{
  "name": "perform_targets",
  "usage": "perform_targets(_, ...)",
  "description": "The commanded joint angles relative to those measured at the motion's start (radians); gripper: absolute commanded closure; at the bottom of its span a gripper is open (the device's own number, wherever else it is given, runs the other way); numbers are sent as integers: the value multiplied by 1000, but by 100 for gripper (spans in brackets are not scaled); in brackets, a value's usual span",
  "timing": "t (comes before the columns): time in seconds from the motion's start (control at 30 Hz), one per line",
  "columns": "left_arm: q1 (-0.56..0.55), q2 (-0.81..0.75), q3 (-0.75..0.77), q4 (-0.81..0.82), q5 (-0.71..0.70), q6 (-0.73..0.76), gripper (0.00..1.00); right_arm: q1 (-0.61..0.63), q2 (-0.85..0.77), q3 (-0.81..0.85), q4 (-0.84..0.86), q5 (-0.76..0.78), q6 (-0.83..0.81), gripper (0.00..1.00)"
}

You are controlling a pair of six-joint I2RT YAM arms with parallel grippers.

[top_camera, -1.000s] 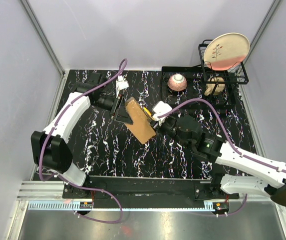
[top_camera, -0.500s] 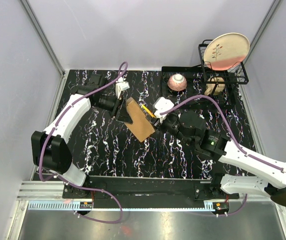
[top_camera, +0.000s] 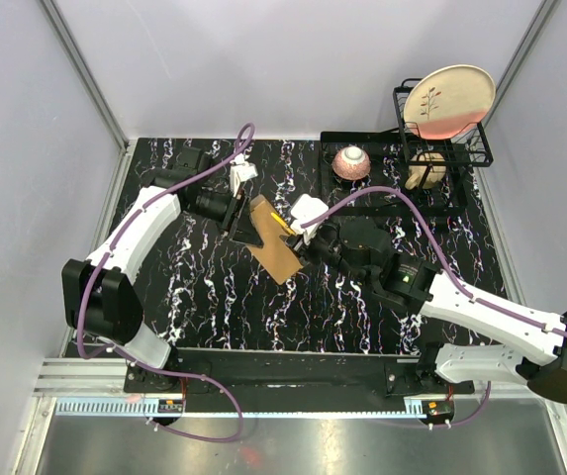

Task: Unpack the express box
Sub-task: Cut the express box.

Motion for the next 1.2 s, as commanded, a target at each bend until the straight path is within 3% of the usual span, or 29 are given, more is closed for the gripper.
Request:
perform_targets(0.0, -4, -46, 26, -33, 89, 57, 89, -3, -10, 32, 56, -4, -8, 100)
perform_targets(1.17, -7, -54, 62, -93, 133, 97, 89, -3, -1, -10, 59, 12, 38, 100)
